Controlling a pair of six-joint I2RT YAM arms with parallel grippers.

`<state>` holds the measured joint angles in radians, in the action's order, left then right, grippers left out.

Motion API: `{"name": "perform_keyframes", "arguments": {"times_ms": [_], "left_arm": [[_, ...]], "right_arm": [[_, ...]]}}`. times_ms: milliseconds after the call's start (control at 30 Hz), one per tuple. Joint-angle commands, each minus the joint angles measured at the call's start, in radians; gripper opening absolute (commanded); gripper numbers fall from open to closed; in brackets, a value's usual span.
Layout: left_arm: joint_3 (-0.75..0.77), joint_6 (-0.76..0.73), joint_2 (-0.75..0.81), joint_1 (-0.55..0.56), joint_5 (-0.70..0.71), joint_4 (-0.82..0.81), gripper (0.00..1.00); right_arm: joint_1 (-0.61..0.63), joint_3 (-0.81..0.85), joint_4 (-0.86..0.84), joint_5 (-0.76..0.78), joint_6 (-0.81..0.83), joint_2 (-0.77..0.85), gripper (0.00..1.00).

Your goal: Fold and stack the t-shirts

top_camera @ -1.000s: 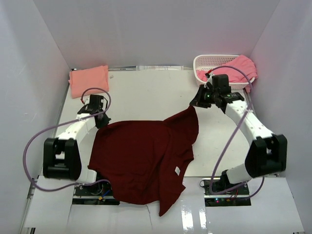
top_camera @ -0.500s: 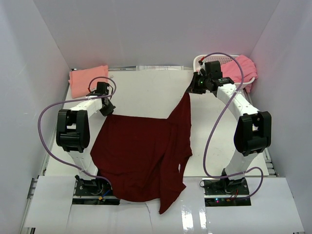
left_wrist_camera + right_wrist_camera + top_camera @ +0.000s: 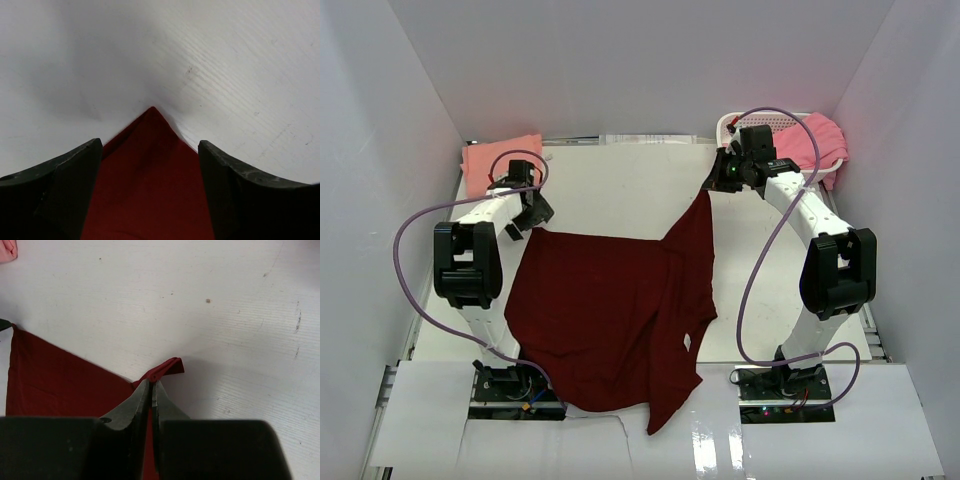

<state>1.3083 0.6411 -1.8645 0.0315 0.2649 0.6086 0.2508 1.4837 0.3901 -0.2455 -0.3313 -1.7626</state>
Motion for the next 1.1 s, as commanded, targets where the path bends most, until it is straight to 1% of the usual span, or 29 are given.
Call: {"name": "perform_keyframes", "arguments": {"times_ms": [0, 33, 67, 200, 233, 267, 300, 333, 367, 500, 567, 633, 667, 767, 933, 1067], "left_arm": [[0.072, -0.035, 0.057, -0.027, 0.011, 0.028, 0.88], [0.074, -0.04, 0.057, -0.03, 0.001, 0.031, 0.89], [0.075, -0.043, 0.057, -0.068, -0.013, 0.033, 0.89], [0.055, -0.047, 0.062, -0.136, -0.114, 0.02, 0.89], [0.045, -0.047, 0.061, -0.152, -0.177, 0.014, 0.88], [0.039, -0.047, 0.057, -0.189, -0.212, 0.004, 0.87], [0.032, -0.046, 0.048, -0.206, -0.249, -0.003, 0.77], [0.026, -0.049, 0.042, -0.222, -0.321, -0.007, 0.73], [0.019, -0.052, 0.038, -0.244, -0.341, -0.01, 0.7], [0.026, -0.093, -0.007, -0.263, -0.406, -0.01, 0.66], [0.042, -0.138, -0.05, -0.272, -0.449, -0.006, 0.61], [0.08, -0.176, -0.108, -0.274, -0.478, 0.003, 0.62], [0.091, -0.214, -0.128, -0.275, -0.518, 0.006, 0.66], [0.105, -0.244, -0.183, -0.274, -0.558, 0.011, 0.69], [0.095, -0.273, -0.188, -0.275, -0.55, 0.0, 0.7], [0.089, -0.27, -0.183, -0.275, -0.582, 0.0, 0.69]], "right_arm": [[0.002, 0.026, -0.039, -0.001, 0.02, 0.012, 0.08], [0.001, 0.026, -0.039, -0.003, 0.021, 0.012, 0.08], [0.002, 0.026, -0.039, -0.002, 0.021, 0.014, 0.08], [0.002, 0.015, -0.043, -0.005, 0.025, 0.017, 0.08], [0.001, 0.01, -0.043, -0.006, 0.025, 0.018, 0.08], [0.002, 0.01, -0.045, -0.008, 0.026, 0.02, 0.08], [0.001, 0.009, -0.045, -0.011, 0.026, 0.02, 0.08], [0.001, 0.009, -0.045, -0.011, 0.025, 0.02, 0.08], [0.001, 0.009, -0.045, -0.012, 0.023, 0.022, 0.08], [0.001, 0.013, -0.043, -0.014, 0.023, 0.022, 0.08], [0.002, 0.013, -0.042, -0.015, 0.023, 0.025, 0.08], [0.002, 0.01, -0.042, -0.017, 0.023, 0.026, 0.08], [0.001, 0.009, -0.042, -0.018, 0.023, 0.029, 0.08], [0.001, 0.007, -0.043, -0.02, 0.021, 0.029, 0.08], [0.002, 0.013, -0.04, -0.031, 0.017, 0.031, 0.08], [0.002, 0.013, -0.039, -0.028, 0.017, 0.029, 0.08]]}}
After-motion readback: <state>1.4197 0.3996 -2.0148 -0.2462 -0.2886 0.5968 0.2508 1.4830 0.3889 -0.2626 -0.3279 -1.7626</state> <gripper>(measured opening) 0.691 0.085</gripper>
